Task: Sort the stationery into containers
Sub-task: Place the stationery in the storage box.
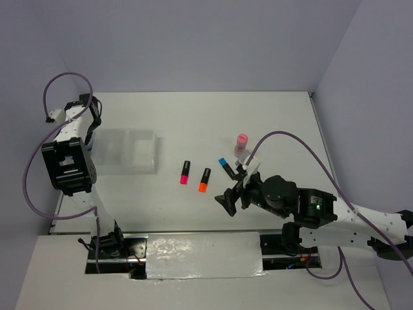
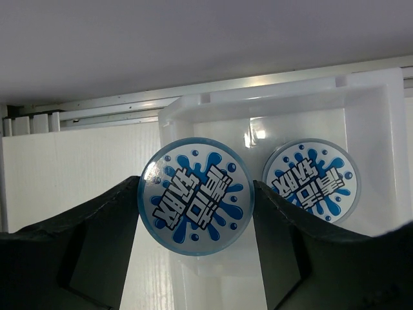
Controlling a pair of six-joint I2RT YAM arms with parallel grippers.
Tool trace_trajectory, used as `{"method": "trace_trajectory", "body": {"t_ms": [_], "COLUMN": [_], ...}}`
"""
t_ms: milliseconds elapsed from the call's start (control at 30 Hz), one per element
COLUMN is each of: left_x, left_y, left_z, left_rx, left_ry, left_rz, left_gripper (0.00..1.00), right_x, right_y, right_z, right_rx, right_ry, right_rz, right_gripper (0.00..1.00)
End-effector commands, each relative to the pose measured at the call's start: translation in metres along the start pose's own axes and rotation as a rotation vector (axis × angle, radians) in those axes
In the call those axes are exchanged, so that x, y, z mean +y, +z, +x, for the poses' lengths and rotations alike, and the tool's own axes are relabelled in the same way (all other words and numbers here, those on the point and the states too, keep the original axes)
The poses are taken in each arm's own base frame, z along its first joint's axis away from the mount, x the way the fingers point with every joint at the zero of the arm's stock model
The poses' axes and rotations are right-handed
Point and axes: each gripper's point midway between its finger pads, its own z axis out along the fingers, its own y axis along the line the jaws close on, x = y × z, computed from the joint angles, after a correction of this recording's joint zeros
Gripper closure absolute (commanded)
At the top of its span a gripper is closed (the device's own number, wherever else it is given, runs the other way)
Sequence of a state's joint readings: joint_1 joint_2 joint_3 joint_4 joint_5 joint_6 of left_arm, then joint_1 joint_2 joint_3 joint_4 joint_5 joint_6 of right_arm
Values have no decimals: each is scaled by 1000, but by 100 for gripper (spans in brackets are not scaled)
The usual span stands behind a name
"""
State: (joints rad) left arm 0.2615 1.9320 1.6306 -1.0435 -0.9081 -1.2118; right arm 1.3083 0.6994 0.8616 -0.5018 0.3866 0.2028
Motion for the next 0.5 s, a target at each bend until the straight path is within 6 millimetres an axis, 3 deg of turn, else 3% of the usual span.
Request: {"method": "trace_trajectory", "body": {"t_ms": [0,333,467], "left_x": [4,8,8], "left_y": [-5,-7,-11], "left_z": [-16,-14,-16], "left_rx": [-47,-50,-53], "left_ry": [-67,-111,-126], "left_rz": [28,68,97], "left_gripper": [75,36,31], "right_x": [3,4,5], "right_y": [0,-3,-2], "right_z": [-12,-12,-10], "right_rx": [-42,-44,-41], "right_ry": [0,0,2], "right_rz": [-15,-28,-32], "right_gripper": [0,0,0]}}
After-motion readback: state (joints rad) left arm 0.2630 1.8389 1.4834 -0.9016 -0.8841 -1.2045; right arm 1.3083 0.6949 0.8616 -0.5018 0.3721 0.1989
